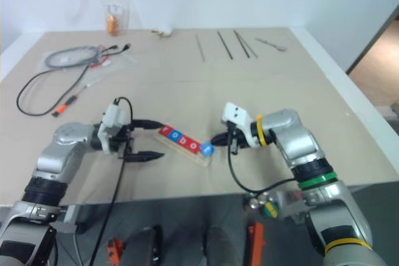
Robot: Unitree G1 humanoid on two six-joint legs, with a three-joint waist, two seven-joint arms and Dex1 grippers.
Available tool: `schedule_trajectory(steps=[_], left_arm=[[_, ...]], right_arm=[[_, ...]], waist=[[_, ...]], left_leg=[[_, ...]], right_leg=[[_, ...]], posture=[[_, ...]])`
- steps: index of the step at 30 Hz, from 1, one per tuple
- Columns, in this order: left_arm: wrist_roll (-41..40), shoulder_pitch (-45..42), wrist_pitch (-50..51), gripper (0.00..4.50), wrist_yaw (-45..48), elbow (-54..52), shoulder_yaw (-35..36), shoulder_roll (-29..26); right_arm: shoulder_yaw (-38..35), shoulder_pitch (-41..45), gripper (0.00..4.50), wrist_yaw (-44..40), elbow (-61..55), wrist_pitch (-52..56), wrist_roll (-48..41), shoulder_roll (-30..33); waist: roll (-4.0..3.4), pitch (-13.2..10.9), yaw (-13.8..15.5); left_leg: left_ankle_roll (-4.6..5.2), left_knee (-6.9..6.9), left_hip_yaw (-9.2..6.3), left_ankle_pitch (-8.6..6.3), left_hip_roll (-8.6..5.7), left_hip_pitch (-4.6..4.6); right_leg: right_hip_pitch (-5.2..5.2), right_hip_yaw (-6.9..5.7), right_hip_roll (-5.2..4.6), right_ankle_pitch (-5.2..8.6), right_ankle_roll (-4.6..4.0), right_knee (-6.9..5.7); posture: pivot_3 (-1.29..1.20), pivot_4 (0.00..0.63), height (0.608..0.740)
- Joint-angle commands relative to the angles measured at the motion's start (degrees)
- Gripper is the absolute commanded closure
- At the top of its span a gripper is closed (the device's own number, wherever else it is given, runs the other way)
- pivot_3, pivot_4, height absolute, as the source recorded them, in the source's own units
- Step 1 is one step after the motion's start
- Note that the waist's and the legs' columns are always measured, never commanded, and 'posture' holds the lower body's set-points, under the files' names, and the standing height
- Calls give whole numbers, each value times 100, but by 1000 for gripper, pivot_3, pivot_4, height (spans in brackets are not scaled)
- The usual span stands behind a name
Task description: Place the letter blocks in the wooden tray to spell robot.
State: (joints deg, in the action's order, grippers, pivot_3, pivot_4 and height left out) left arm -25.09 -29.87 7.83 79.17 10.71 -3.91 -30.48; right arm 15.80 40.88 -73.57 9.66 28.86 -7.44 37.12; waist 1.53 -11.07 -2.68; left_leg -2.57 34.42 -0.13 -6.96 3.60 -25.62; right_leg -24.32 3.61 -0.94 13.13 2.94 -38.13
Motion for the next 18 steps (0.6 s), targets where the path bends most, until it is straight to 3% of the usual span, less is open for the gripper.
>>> schedule_trajectory(steps=[1,18], left_arm=[[-30,-64,-26,0,3,-91,77,-38],[6,-90,-33,0,-8,-60,77,-37]], right_arm=[[-128,37,4354,-4,-230,7,-110,68],[-134,-90,4354,-37,-629,285,-395,136]], waist=[[0,0,0],[0,0,3]], left_leg=[[0,0,0,0,0,0],[0,-1,0,0,0,0]], right_leg=[[0,0,0,0,0,0],[0,0,0,1,1,0]], posture=[[0,150,740],[0,150,740]])
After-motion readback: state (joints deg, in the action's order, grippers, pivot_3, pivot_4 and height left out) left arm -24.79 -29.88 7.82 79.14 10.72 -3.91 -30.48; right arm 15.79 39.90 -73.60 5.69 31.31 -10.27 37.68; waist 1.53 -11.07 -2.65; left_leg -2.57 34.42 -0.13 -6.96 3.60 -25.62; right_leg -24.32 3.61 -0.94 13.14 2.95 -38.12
